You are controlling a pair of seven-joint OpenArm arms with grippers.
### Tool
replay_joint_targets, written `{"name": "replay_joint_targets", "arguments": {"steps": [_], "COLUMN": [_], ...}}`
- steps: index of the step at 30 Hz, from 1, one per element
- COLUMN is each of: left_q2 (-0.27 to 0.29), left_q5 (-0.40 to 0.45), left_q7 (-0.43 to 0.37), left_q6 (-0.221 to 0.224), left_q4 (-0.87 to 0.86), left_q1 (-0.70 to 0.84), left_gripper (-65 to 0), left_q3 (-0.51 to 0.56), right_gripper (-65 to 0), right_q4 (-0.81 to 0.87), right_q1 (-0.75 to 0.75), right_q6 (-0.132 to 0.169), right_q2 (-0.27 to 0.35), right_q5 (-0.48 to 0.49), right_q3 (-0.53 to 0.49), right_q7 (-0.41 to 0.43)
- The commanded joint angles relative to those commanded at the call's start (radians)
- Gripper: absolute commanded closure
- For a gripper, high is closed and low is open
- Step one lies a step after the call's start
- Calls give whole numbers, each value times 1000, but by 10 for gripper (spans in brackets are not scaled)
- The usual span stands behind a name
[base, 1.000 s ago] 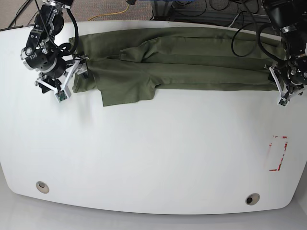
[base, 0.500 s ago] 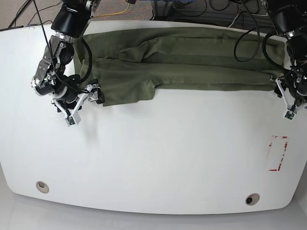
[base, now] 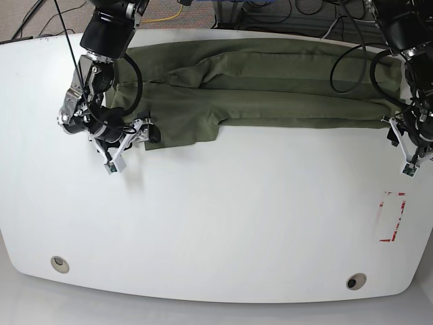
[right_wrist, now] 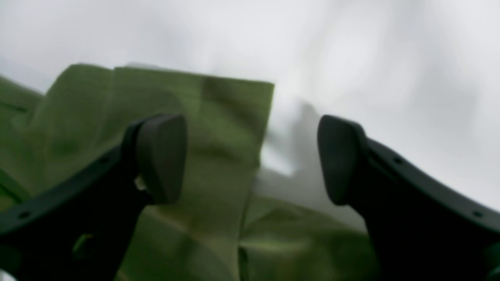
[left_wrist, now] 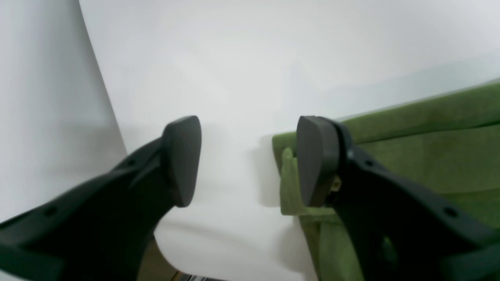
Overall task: Layout the t-shirt on the table in an organized manner, then fold the t-shirt properly
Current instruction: 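Release the left gripper and move the right gripper along the fold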
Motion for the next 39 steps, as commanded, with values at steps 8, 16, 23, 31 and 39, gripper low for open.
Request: {"name": "replay_joint_targets", "arguments": {"steps": [8,16,23,31,39], "left_q2": [0,0,2,2,2], "left_q5": [0,0,2,2,2], "left_q7": [-2,-2,-2,-3,-3], "left_q6": [0,0,0,0,0], "left_q4": [0,0,-3,-5,-6], "left_q1": [0,0,0,0,0], "left_gripper": [-360,-360,-360,-360,-360], "left_q3": [0,0,0,2,2], "right_gripper": [-490,-392,-2,0,0], "right_q4": [-5,-5,-3,81,253], "right_q1": [-14,-14,-5,5,-51], "right_q6": [0,0,0,0,0], "right_q2": [-26,-41,-37,-35,3], "right_q5": [-3,-6,2,52,276], "right_q3": [-55,-58,-63,-169,-282], "right_q7": [21,31,35,15,-103]}}
